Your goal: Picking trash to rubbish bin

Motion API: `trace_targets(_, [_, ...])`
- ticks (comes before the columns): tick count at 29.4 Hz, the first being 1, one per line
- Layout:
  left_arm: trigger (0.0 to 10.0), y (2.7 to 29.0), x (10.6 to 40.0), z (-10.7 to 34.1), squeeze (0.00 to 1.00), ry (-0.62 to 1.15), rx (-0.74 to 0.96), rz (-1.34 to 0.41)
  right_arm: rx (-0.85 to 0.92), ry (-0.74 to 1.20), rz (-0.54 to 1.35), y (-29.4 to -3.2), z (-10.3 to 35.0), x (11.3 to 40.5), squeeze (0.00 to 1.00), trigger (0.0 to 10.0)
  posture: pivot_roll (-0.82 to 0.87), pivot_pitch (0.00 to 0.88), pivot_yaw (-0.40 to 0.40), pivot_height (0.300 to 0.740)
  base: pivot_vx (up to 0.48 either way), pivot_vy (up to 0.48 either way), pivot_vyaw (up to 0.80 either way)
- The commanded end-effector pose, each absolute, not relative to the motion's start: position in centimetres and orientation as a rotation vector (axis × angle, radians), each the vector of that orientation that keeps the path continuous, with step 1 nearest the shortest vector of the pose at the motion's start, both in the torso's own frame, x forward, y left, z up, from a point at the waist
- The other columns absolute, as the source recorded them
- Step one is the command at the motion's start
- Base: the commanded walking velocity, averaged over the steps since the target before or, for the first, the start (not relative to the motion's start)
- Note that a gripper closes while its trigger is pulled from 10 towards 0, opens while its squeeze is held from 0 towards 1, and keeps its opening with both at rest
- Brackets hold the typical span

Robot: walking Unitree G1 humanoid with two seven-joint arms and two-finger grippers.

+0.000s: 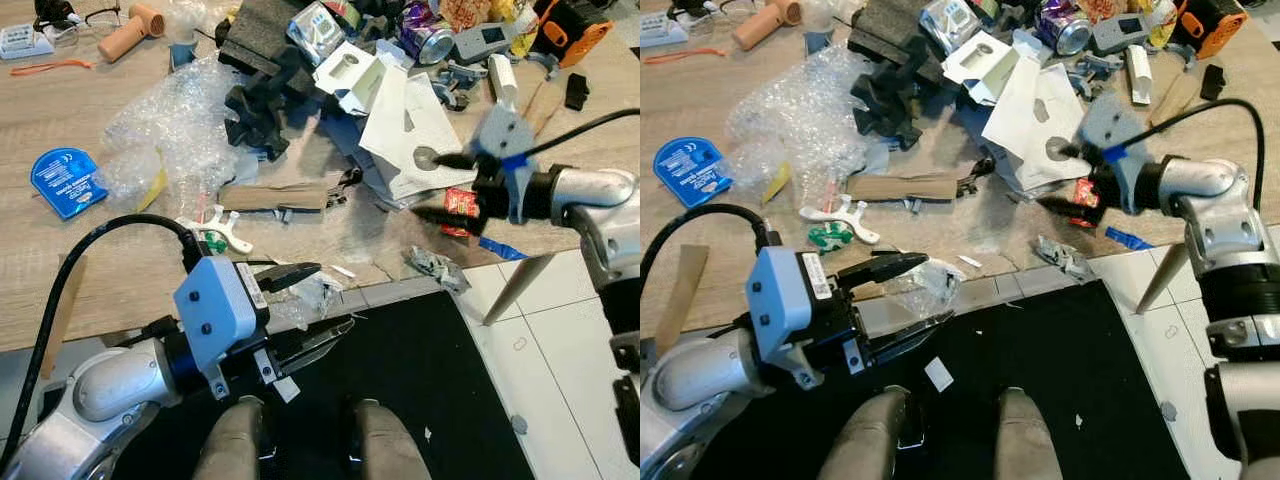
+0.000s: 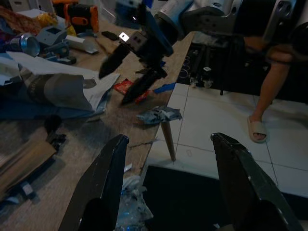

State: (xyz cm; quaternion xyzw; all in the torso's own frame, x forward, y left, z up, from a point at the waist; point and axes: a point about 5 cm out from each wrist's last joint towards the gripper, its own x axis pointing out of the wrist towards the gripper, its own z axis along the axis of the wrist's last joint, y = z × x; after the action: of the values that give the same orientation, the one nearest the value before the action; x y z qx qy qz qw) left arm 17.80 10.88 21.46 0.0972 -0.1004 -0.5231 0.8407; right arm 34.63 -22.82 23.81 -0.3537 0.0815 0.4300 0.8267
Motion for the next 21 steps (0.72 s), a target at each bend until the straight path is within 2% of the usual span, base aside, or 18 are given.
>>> trace_targets(1, [10.0,10.7,17.7,21.1,0.00,-0.206,0.197,-1.117,-0.884,0.218,0.895,-23.3,23.3,34.9,0.00,10.0,-0.10,0.234,-0.029,0.740,0.000,0.000,0.00])
trace_targets(9, [10.0,10.7,17.8,21.2,0.00,-0.213,0.200,-1.117,-1.106,0.187,0.798,-22.3,23.6,36.3,0.00,10.0,-0.10,0.236,-0.031,0.740,0.000,0.000,0.00])
trace_targets(21, [10.0,10.6,17.7,21.2,0.00,-0.218,0.198,-1.116,-1.220,0.100,0.700,-21.7,22.9,37.3,0.00,10.0,-0.10,0.245,-0.033,0.740,0.000,0.000,0.00])
